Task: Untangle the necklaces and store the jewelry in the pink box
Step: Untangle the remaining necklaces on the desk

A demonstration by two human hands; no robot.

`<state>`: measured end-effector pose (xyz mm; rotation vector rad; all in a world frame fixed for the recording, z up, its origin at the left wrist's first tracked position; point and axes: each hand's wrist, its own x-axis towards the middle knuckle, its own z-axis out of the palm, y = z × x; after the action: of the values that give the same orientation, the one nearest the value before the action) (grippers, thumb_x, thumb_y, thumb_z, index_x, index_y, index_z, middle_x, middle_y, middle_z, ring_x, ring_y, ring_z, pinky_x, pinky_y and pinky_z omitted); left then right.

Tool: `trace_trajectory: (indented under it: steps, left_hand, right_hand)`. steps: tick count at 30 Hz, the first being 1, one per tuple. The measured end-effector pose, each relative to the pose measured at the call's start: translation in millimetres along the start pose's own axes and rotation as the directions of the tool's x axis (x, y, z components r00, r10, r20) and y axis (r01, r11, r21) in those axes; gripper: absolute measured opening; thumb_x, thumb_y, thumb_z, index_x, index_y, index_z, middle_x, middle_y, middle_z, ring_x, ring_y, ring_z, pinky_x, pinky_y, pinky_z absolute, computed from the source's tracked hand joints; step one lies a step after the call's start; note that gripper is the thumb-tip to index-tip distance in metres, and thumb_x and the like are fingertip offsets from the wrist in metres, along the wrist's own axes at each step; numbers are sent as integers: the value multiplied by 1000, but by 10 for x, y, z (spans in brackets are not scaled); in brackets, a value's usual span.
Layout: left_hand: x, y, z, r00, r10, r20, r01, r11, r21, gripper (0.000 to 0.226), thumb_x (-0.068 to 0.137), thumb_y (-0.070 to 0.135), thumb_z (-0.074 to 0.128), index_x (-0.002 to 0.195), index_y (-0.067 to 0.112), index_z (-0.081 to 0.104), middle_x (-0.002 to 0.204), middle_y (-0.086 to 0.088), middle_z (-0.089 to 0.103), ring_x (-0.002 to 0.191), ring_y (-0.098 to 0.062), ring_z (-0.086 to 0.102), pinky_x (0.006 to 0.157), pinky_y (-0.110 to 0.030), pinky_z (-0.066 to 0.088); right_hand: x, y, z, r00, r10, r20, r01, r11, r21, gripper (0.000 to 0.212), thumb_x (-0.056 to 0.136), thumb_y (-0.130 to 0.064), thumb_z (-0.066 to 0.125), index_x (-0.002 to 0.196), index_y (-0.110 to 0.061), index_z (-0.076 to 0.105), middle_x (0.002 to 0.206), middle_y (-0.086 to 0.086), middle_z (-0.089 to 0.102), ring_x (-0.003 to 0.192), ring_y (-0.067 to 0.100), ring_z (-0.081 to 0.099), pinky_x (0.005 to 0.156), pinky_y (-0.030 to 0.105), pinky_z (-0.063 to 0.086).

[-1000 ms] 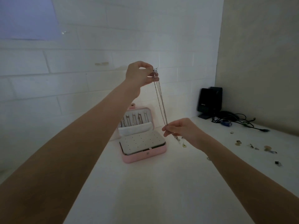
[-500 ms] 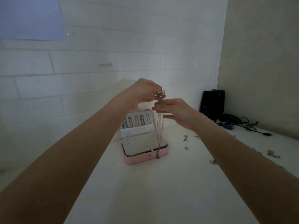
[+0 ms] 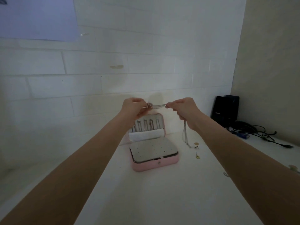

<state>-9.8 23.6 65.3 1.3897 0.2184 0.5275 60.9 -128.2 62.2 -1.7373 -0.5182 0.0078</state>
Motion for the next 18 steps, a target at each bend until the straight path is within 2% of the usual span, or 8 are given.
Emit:
trace_trajectory:
  steps: [1,4,7,9,11,13,16,18]
  left_hand:
    - [24,-61,-69,999,-29,32,27,999,40,15,86,-4,58,96,5,52,75,-9,69,60,-12,68,62,-21,57]
    - [128,-214,-240,990,-57,129,6,931,366,24,81,7,69,104,9,60,81,-2,72,67,-7,66,69,-23,49]
    - [281,-274,-253,980,-12,196,-95,847,524,24,83,12,68,107,14,67,97,-1,68,70,-3,59,66,-15,46]
    - [379,-288,-179,961,13,277,-181,786,591,21,84,16,67,105,17,69,96,3,68,72,-2,56,61,-10,46]
    - [470,-303,-97,945,39,325,-249,730,636,20,84,19,68,103,16,71,88,5,69,67,1,54,55,-6,43]
    - [560,-324,-61,941,64,331,-280,696,661,16,82,19,69,98,17,73,76,8,67,55,7,53,51,-3,38]
    - [676,-362,-88,940,47,337,-287,639,713,6,81,20,71,87,19,73,53,17,55,48,1,45,51,-9,34]
    - [728,-394,-107,937,36,348,-289,641,711,4,80,20,72,84,19,73,44,20,51,47,3,44,50,-7,32]
  right_hand:
    - [61,-10,45,1000,-26,-16,25,998,-51,17,85,-15,66,94,-2,70,70,-1,50,52,9,35,44,16,29]
    - [265,-43,199,990,-128,59,140,947,-290,16,81,-15,69,90,-2,72,65,-3,52,54,8,40,48,17,31]
    - [457,-56,378,960,-129,247,261,729,-632,19,80,-15,69,94,-3,71,73,4,58,69,17,53,57,24,39]
    - [583,-47,453,946,-76,314,300,570,-765,22,80,-16,69,98,-5,69,75,4,57,76,21,55,60,26,42]
    - [705,-27,464,937,-49,346,324,491,-809,23,79,-15,69,100,-6,68,81,6,58,81,24,58,67,29,47]
    - [795,-7,431,927,-42,374,346,486,-802,22,79,-16,69,99,-7,70,85,5,60,84,22,58,72,30,48]
    - [851,-20,392,893,-51,448,401,541,-739,16,81,-20,68,93,-10,74,78,-2,61,74,14,54,66,23,44]
    - [869,-37,381,877,-46,478,430,522,-737,13,81,-23,69,89,-13,73,67,-8,55,64,8,48,58,19,40]
